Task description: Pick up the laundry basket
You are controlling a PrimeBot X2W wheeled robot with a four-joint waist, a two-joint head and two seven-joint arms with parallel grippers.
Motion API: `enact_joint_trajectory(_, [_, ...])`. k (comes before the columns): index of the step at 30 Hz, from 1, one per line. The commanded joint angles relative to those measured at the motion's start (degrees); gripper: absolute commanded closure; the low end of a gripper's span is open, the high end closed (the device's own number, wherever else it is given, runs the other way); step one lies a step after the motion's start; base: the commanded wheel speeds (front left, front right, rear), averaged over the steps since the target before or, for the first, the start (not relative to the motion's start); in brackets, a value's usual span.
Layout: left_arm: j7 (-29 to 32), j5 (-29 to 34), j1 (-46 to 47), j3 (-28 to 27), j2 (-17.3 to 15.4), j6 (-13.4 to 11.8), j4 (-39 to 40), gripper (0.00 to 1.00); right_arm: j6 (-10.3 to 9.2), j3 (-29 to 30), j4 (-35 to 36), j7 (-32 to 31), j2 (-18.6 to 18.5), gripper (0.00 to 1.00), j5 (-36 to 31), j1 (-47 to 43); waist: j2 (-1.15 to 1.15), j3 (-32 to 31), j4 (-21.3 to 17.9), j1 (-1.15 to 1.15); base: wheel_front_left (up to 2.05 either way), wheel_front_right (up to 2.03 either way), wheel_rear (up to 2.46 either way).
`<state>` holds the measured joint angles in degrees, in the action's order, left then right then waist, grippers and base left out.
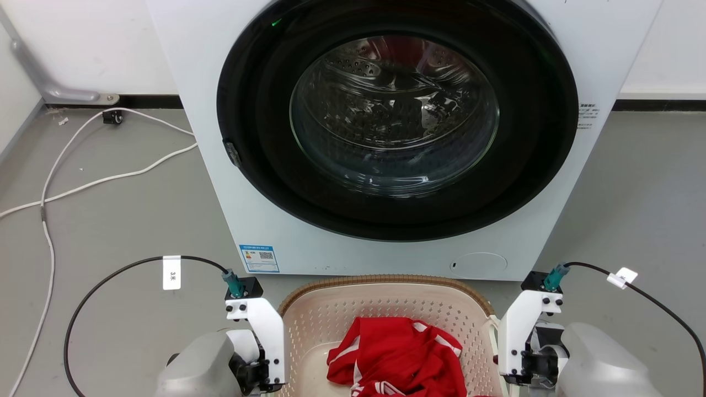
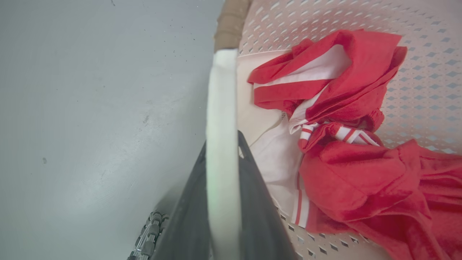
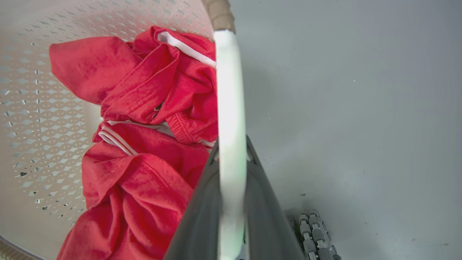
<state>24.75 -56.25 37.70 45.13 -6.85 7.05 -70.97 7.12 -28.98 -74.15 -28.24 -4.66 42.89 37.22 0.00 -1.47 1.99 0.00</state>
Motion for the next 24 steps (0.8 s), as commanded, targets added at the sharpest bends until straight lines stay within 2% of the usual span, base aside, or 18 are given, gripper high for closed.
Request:
enact_joint_trajectory(1, [-0.14, -0.59, 0.2, 0.23, 1.23, 0.78, 0.58, 1.0, 0.67, 0.17, 0.45, 0.4, 1.13, 1.0, 0.36, 0.44, 0.0, 0.03, -0.03, 0.0, 0.0, 0.0, 0.0])
enact_joint_trajectory(24, [-0.51, -2.24, 0.87, 1.99, 1.4, 0.78, 0.27, 1.0, 0.67, 0.73, 0.46, 0.57, 0.98, 1.0, -0.08, 0.27, 0.0, 0.33, 0.17, 0.0, 0.0, 0.0, 0.0])
